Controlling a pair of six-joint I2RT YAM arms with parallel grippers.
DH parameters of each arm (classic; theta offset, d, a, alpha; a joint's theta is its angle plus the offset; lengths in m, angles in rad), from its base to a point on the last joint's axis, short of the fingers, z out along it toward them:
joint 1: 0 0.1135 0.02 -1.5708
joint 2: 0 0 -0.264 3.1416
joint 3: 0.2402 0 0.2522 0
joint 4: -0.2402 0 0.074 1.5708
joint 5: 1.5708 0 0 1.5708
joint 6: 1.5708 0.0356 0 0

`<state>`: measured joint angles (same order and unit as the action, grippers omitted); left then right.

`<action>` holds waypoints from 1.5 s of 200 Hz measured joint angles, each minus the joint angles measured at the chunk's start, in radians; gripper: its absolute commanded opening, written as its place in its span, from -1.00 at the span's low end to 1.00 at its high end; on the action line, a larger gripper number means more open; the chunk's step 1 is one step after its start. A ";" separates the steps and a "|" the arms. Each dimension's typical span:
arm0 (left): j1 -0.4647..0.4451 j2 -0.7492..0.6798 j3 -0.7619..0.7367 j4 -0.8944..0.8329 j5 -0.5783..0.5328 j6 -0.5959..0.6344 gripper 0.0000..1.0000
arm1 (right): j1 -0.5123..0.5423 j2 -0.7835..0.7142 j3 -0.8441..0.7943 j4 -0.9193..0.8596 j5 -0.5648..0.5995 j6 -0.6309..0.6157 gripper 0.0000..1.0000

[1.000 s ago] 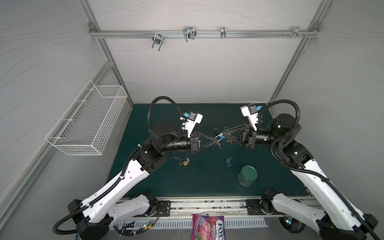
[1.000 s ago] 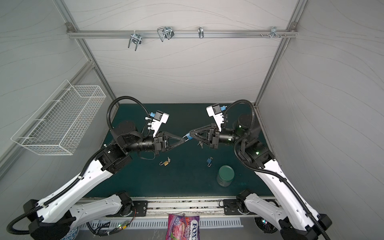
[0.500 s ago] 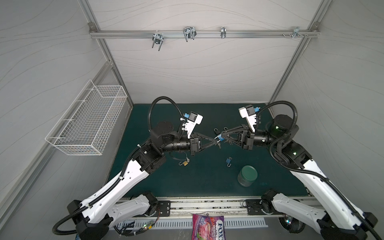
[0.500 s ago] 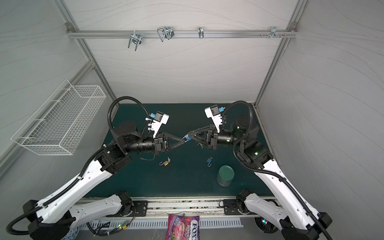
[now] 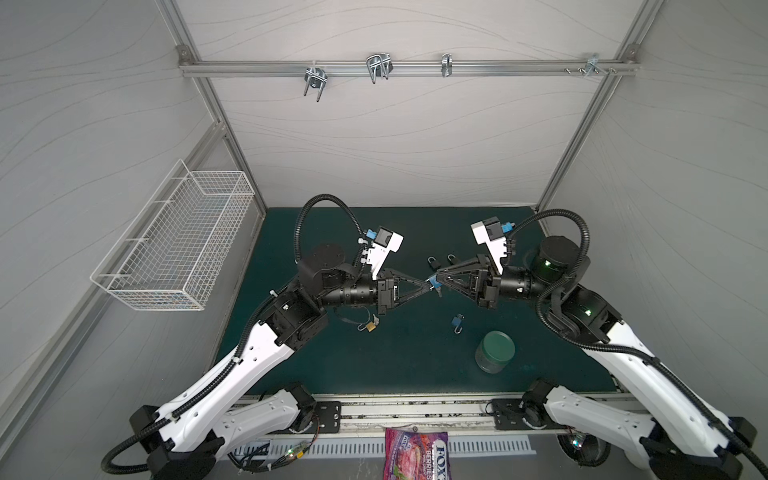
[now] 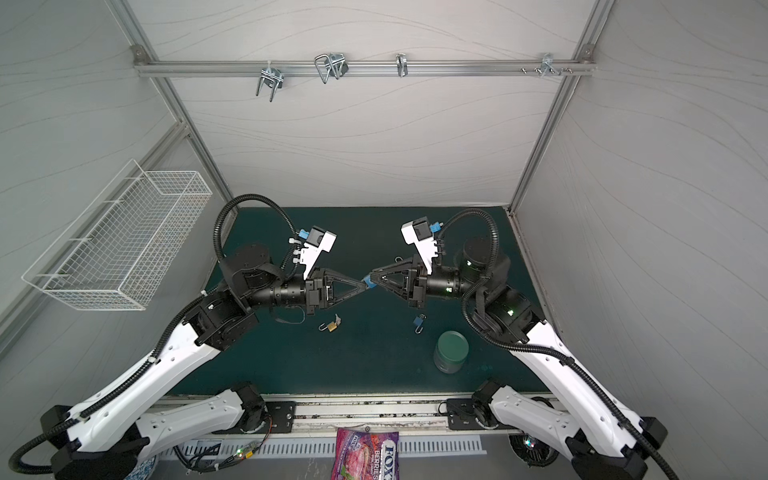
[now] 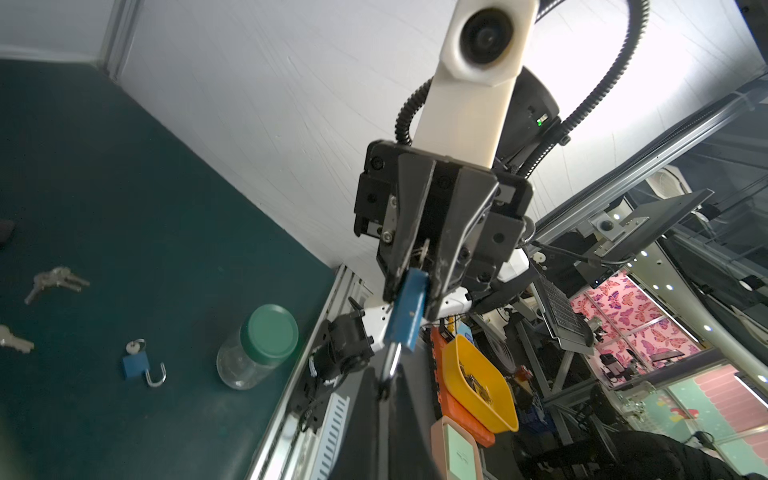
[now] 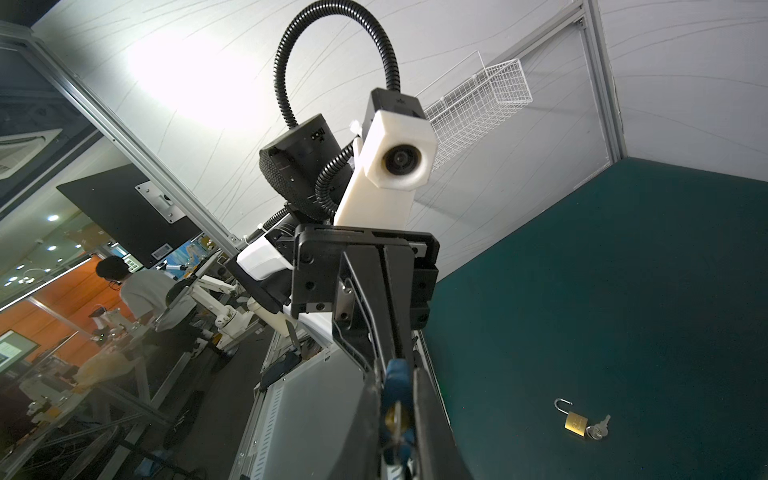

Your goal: Lock with the key

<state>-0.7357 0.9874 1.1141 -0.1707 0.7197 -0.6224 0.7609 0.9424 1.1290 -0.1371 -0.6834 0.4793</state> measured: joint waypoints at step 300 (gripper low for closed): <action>-0.011 0.057 -0.011 0.201 0.006 -0.063 -0.37 | -0.132 -0.087 -0.201 0.347 0.000 0.393 -1.00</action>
<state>-0.7471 1.0447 1.1027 0.0299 0.7258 -0.6849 0.6289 0.8555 0.9279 0.2096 -0.6838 0.8722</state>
